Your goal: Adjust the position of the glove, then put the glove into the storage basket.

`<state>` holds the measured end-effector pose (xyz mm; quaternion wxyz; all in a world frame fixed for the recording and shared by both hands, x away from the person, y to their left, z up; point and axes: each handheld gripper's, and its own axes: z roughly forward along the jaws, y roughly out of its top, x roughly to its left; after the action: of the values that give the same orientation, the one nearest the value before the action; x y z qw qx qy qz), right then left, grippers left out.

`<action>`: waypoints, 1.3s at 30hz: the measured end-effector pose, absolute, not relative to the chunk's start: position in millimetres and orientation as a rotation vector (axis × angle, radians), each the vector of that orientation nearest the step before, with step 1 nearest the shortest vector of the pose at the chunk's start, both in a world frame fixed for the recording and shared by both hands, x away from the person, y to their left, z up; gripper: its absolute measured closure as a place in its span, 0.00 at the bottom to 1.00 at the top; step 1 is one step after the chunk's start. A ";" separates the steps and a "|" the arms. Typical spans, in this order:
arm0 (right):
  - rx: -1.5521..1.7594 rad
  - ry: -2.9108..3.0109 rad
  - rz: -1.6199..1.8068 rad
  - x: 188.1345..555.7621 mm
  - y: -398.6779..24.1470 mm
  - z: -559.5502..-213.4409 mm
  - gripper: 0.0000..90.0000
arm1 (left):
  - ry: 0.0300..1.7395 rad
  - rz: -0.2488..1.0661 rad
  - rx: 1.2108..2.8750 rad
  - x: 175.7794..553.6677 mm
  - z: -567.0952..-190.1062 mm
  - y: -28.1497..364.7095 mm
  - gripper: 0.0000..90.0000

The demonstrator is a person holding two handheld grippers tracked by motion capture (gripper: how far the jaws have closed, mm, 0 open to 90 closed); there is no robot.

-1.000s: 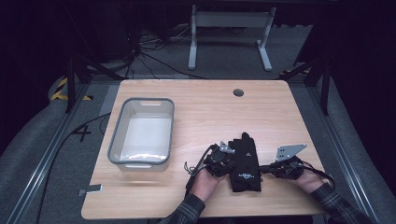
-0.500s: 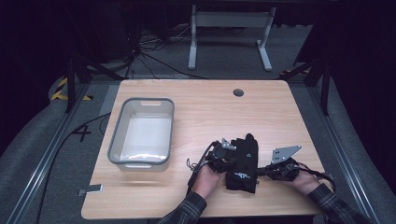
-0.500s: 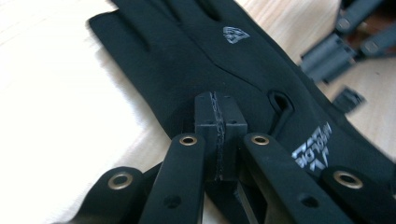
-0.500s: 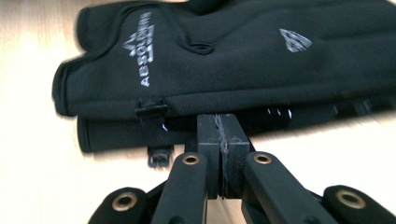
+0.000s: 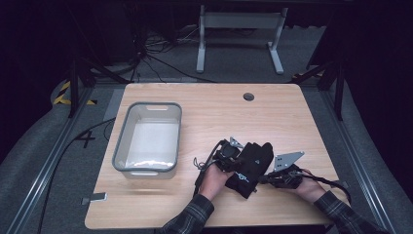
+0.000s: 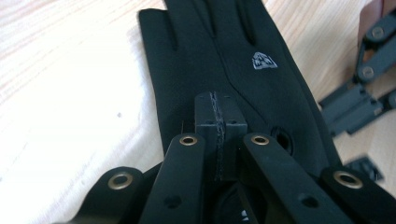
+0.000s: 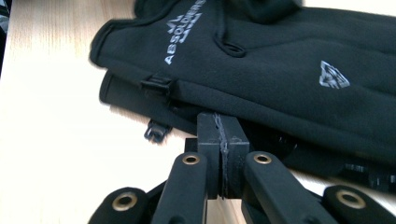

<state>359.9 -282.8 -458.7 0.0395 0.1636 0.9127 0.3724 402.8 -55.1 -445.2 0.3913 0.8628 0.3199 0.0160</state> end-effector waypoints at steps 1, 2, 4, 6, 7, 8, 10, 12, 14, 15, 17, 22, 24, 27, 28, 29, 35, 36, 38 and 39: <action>0.500 2.799 1.140 360.0 -281.3 -458.6 1.00 | 0.815 0.027 2.184 405.1 -445.4 -55.5 0.99; 0.495 2.797 1.146 359.9 -279.0 -459.0 1.00 | 0.813 0.024 2.190 406.3 -445.4 -56.1 0.99; 0.499 2.797 1.154 360.6 -277.3 -460.0 1.00 | 0.804 0.024 2.188 410.1 -443.3 -57.1 0.99; 0.503 2.791 1.155 360.1 -277.7 -459.2 1.00 | 0.800 0.027 2.186 411.4 -441.9 -57.7 0.99; 0.503 2.791 1.155 360.1 -277.7 -459.2 1.00 | 0.800 0.027 2.186 411.4 -441.9 -57.7 0.99; 0.503 2.786 1.153 359.7 -278.3 -458.6 1.00 | 0.790 0.033 2.194 411.1 -440.9 -57.1 0.99; 0.508 2.770 1.152 358.0 -281.2 -455.5 1.00 | 0.779 0.047 2.202 408.7 -439.6 -55.5 0.99; 0.520 2.752 1.151 357.0 -285.7 -453.2 0.96 | 0.775 0.057 2.204 406.1 -436.1 -52.4 0.96; 0.549 2.731 1.165 355.5 -293.3 -451.4 0.92 | 0.779 0.069 2.191 404.7 -433.0 -49.0 0.90; 0.562 2.729 1.172 355.4 -296.6 -451.0 0.90 | 0.776 0.068 2.184 404.7 -432.1 -47.2 0.88; 0.604 2.708 1.162 354.3 -306.6 -450.3 0.83 | 0.776 0.066 2.180 404.8 -430.9 -44.2 0.82; 0.709 2.637 1.128 353.4 -332.1 -447.7 0.63 | 0.763 0.075 2.164 406.6 -432.0 -42.1 0.65; 0.753 2.621 1.106 352.8 -341.4 -447.7 0.56 | 0.755 0.083 2.177 407.1 -434.2 -43.5 0.59; 0.799 2.595 1.076 348.6 -355.9 -450.9 0.51 | 0.748 0.069 2.200 407.8 -436.7 -45.5 0.50; 0.808 2.590 1.074 347.6 -359.0 -451.7 0.49 | 0.744 0.072 2.206 407.5 -437.9 -47.1 0.48; 0.828 2.583 1.072 346.2 -364.2 -452.4 0.48 | 0.742 0.071 2.216 407.3 -438.2 -48.0 0.43; 0.893 2.511 1.059 342.0 -382.0 -455.0 0.36 | 0.714 0.057 2.260 405.4 -443.7 -57.9 0.22; 0.906 2.494 1.052 341.9 -384.3 -455.9 0.35 | 0.706 0.056 2.265 405.0 -444.6 -59.6 0.20; 0.935 2.476 1.038 343.1 -387.9 -458.2 0.32 | 0.703 0.055 2.270 404.8 -446.7 -62.8 0.18; 0.939 2.468 1.031 344.0 -389.3 -459.5 0.30 | 0.699 0.055 2.275 405.0 -447.5 -64.0 0.17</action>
<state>344.0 -389.3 -459.5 0.1528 0.3272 0.8604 0.3595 405.0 -64.0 -447.5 0.3712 0.8873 0.2728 0.0214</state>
